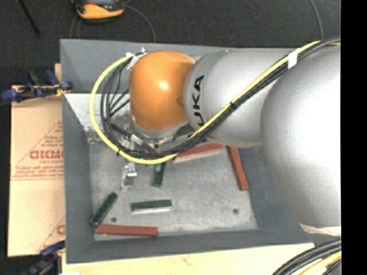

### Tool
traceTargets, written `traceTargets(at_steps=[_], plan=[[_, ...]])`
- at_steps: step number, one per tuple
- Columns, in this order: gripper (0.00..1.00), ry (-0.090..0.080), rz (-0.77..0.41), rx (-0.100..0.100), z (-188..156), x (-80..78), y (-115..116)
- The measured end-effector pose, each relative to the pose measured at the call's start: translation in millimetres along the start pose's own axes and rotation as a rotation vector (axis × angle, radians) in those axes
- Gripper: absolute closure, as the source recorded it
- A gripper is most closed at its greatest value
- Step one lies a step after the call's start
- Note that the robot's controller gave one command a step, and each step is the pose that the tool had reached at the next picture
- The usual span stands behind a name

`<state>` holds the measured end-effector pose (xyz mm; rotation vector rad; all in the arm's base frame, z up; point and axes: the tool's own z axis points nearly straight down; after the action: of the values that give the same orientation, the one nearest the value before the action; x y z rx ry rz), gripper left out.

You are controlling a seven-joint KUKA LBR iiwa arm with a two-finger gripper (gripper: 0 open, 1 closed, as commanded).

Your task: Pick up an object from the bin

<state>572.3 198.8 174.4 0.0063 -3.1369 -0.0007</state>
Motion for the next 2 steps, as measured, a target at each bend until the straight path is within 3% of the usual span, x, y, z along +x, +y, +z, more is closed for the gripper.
traceTargets(at_steps=[1,2], plan=[[0.0,-0.008,0.004,-0.002,-4.5,-2.1,-0.8],[0.0,-0.013,-0.07,-0.001,35.4,13.9,-1.5]])
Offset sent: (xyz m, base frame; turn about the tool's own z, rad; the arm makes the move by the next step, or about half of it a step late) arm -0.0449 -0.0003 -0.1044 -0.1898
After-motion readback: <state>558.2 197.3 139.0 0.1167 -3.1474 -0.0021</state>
